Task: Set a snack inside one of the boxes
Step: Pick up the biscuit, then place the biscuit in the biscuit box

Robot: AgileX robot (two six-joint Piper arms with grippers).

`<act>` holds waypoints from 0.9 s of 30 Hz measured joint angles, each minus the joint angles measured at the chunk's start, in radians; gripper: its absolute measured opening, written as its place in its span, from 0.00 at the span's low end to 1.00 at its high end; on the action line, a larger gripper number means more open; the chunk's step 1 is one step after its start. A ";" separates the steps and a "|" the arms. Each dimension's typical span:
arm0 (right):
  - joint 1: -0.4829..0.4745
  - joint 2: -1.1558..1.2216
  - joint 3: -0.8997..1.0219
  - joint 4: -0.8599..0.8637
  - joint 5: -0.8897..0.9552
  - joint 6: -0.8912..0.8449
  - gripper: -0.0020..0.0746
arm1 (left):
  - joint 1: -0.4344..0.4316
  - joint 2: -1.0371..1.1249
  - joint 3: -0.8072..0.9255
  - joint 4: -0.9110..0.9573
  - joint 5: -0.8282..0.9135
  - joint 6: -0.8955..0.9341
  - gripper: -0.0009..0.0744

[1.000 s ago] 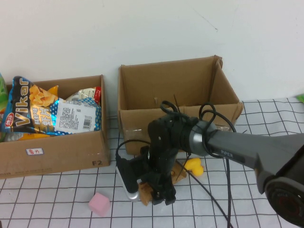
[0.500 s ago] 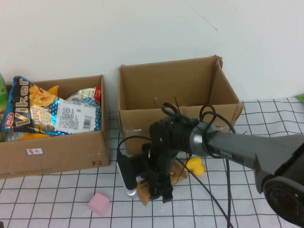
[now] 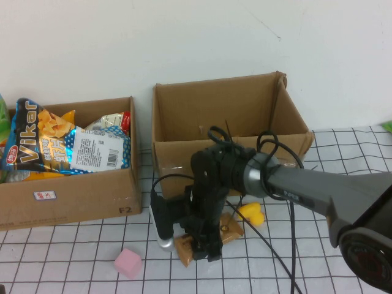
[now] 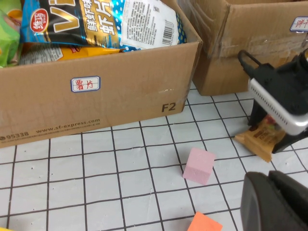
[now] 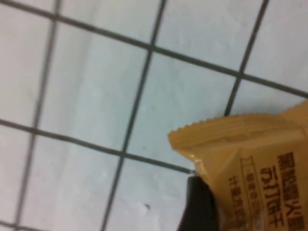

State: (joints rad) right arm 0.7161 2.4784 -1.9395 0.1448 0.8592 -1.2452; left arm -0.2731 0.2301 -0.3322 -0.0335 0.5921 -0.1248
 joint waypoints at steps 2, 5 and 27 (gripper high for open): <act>0.000 0.000 -0.036 0.014 0.059 0.016 0.64 | 0.000 0.000 0.000 0.000 0.000 0.000 0.01; 0.000 0.000 -0.099 0.044 0.162 0.033 0.64 | 0.000 0.000 0.000 0.000 0.000 0.002 0.01; -0.020 -0.133 -0.526 0.194 0.352 0.213 0.64 | 0.000 0.000 0.000 0.000 0.000 0.008 0.01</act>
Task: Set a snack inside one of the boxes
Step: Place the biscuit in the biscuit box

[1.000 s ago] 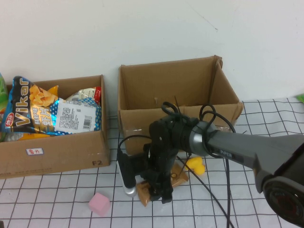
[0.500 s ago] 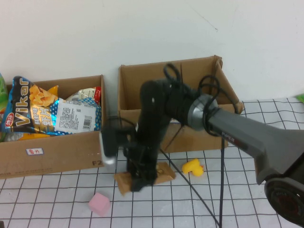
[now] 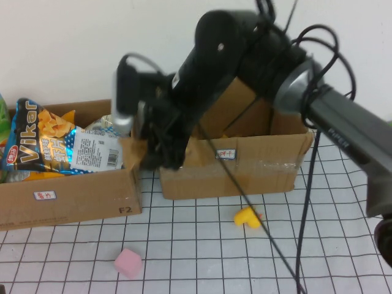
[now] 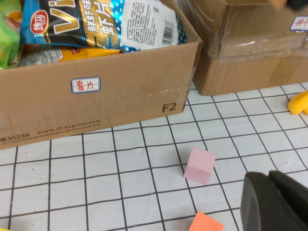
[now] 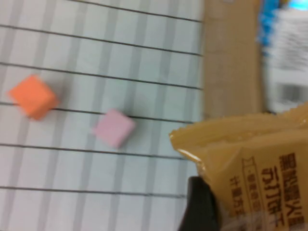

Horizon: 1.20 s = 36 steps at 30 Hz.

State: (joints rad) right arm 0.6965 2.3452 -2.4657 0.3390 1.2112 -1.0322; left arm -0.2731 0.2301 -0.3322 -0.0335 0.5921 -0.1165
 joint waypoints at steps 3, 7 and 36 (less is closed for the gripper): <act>-0.033 -0.002 -0.013 -0.053 -0.073 0.077 0.64 | 0.000 0.000 0.000 0.000 0.000 0.000 0.01; -0.090 0.006 -0.015 -0.090 -0.271 0.195 0.64 | 0.000 0.000 0.000 0.000 0.000 0.000 0.01; -0.127 0.034 -0.017 -0.139 -0.447 0.277 0.64 | 0.000 0.000 0.000 -0.013 0.022 -0.005 0.01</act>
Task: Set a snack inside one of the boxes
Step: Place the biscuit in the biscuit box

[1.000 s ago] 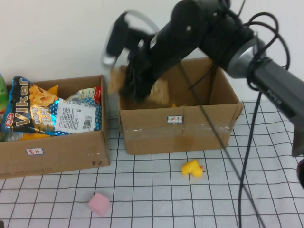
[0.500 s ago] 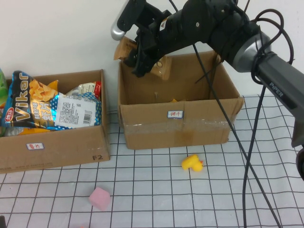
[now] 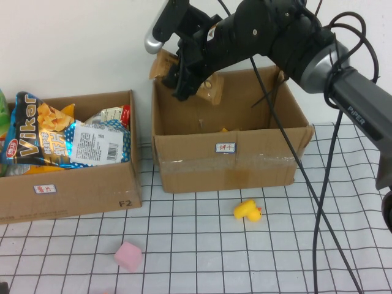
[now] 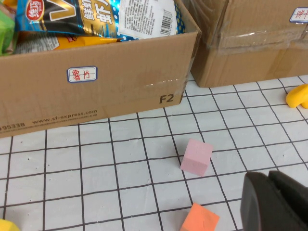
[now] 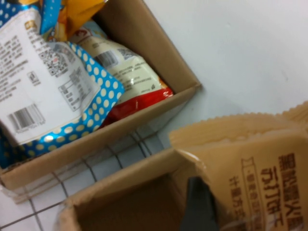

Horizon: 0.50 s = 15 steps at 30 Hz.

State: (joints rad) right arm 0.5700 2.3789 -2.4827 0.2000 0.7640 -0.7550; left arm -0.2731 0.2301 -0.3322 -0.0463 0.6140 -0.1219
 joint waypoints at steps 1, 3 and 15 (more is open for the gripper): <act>0.000 0.000 0.000 0.000 0.008 0.009 0.64 | 0.000 0.000 0.000 0.000 0.000 0.000 0.01; 0.000 0.002 0.000 0.000 0.017 0.023 0.64 | 0.000 0.000 0.000 0.000 0.000 0.000 0.01; 0.000 0.011 0.000 0.000 0.021 0.025 0.64 | 0.000 0.000 0.000 -0.003 0.001 -0.006 0.01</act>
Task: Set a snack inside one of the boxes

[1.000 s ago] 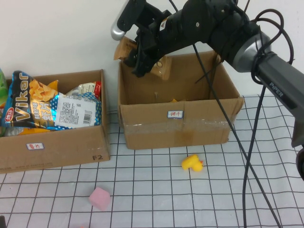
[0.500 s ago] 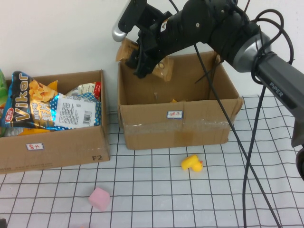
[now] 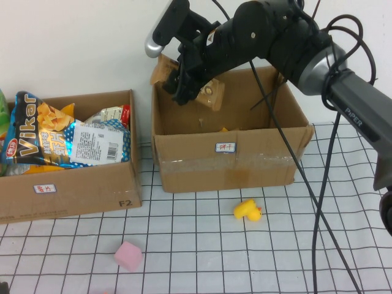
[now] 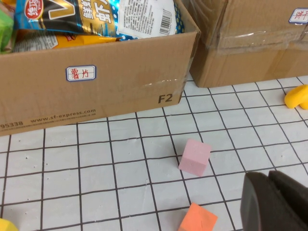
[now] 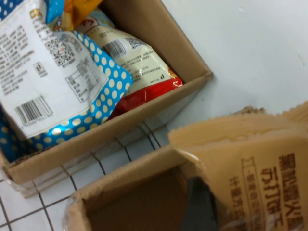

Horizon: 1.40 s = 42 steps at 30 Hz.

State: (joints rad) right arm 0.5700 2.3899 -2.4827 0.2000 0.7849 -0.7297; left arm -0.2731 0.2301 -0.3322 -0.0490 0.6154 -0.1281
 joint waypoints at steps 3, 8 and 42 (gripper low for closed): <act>0.000 0.000 0.000 0.000 0.000 0.000 0.65 | 0.000 0.000 0.000 0.000 0.000 0.000 0.01; 0.000 0.000 0.000 0.000 0.004 0.000 0.68 | 0.000 0.000 0.000 -0.004 0.000 0.000 0.01; 0.000 -0.593 0.000 0.280 0.430 0.055 0.03 | 0.000 0.000 0.000 -0.011 0.002 -0.001 0.01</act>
State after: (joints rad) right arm 0.5700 1.7971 -2.4827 0.4797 1.2144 -0.6745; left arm -0.2731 0.2301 -0.3322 -0.0599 0.6178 -0.1287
